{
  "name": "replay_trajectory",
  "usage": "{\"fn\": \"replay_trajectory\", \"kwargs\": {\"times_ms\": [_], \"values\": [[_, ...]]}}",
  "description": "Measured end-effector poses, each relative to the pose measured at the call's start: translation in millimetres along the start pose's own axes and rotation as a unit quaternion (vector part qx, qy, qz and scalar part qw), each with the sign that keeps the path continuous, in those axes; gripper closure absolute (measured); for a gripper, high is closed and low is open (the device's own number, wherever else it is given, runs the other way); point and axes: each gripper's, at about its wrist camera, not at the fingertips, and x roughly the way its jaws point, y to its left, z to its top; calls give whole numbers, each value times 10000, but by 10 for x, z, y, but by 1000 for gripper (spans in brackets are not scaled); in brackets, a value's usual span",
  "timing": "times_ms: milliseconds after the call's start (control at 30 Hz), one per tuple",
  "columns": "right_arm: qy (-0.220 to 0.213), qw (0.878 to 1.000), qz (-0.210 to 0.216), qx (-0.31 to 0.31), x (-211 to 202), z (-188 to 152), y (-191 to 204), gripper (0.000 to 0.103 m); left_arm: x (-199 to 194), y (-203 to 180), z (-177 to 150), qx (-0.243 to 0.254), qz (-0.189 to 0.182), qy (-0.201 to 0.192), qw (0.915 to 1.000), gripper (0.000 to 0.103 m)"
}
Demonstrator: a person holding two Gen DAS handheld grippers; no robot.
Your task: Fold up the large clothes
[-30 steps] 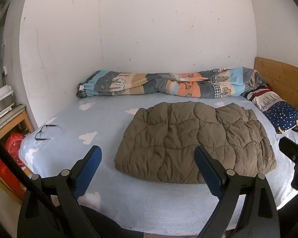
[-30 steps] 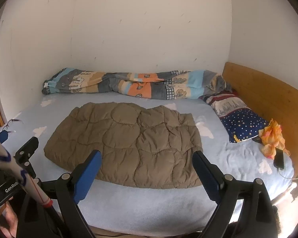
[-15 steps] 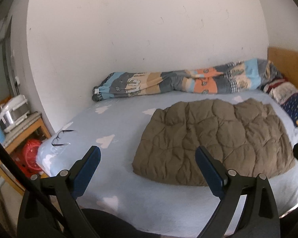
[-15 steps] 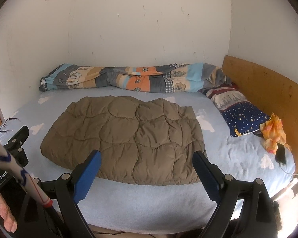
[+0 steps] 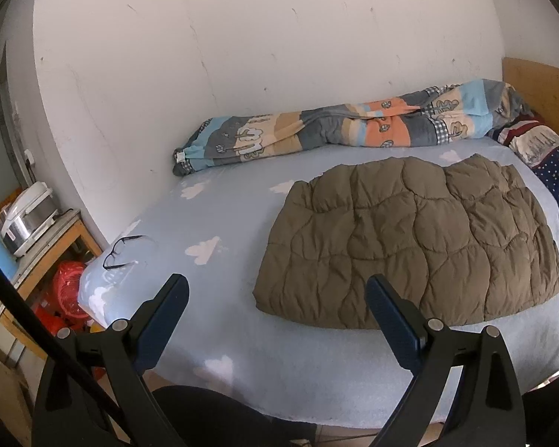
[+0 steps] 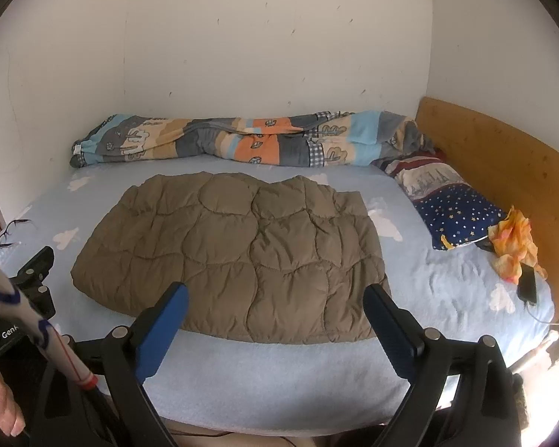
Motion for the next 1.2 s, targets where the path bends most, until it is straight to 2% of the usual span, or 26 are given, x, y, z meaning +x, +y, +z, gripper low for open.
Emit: {"fn": "replay_trajectory", "kwargs": {"times_ms": [1200], "values": [[220,9997,55,-61,85,-60,45,5,133,11,-53,41,-303,375,9988,8]]}}
